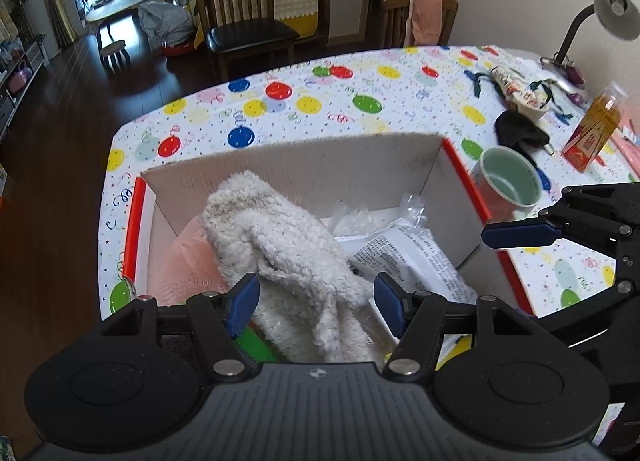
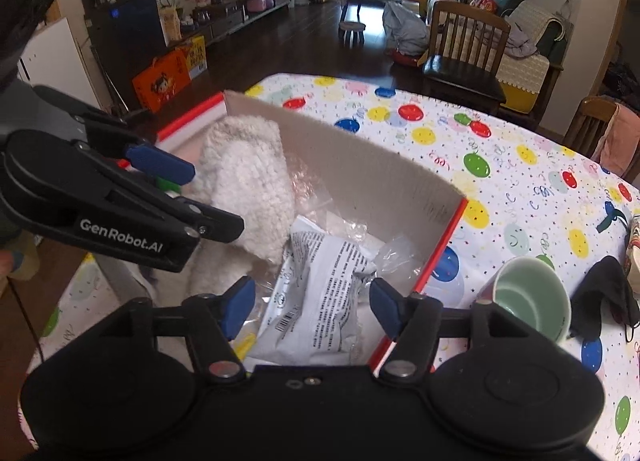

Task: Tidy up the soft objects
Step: 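Lower the towel and foil packet into the box and open both grippers, then move the left gripper to the black mask while the right moves to the Christmas tote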

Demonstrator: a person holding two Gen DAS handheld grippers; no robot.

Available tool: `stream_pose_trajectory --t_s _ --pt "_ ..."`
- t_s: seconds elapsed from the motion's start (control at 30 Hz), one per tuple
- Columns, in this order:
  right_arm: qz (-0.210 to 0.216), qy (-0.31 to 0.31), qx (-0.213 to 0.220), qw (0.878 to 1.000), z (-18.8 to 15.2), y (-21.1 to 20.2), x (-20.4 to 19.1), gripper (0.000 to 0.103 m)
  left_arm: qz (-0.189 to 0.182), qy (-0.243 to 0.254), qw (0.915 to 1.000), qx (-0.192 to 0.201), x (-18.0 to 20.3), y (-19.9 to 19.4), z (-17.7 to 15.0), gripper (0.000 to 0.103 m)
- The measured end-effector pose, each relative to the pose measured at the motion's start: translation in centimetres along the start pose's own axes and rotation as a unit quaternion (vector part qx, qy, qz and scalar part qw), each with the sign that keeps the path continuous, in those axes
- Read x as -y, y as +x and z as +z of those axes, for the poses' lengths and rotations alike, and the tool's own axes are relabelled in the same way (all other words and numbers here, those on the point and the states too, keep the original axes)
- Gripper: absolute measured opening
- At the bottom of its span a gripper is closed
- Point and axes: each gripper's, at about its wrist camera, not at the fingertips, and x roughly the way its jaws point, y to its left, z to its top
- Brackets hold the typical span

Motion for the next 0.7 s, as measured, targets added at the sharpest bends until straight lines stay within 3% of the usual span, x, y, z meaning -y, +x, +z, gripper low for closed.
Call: stream_pose_trajectory --t_s 0.4,0.5,0.7 --pt "0.015 0.036 0.057 0.998 -0.7 -6.4 1.4 0.079 -0.021 0.021 0.9988 0.039 2.4 -4.0 0.3 0.068" --pt "0.015 0.045 0.068 0.997 -1.2 -8.0 2.1 0.084 -0.034 0.022 0.9981 0.046 3.5 -4.7 0.7 0.077" --pt "0.017 0.052 0.080 0.995 -2.4 -10.3 4.6 0.089 -0.045 0.020 0.9974 0.053 6.3 -5.3 1.3 0.080"
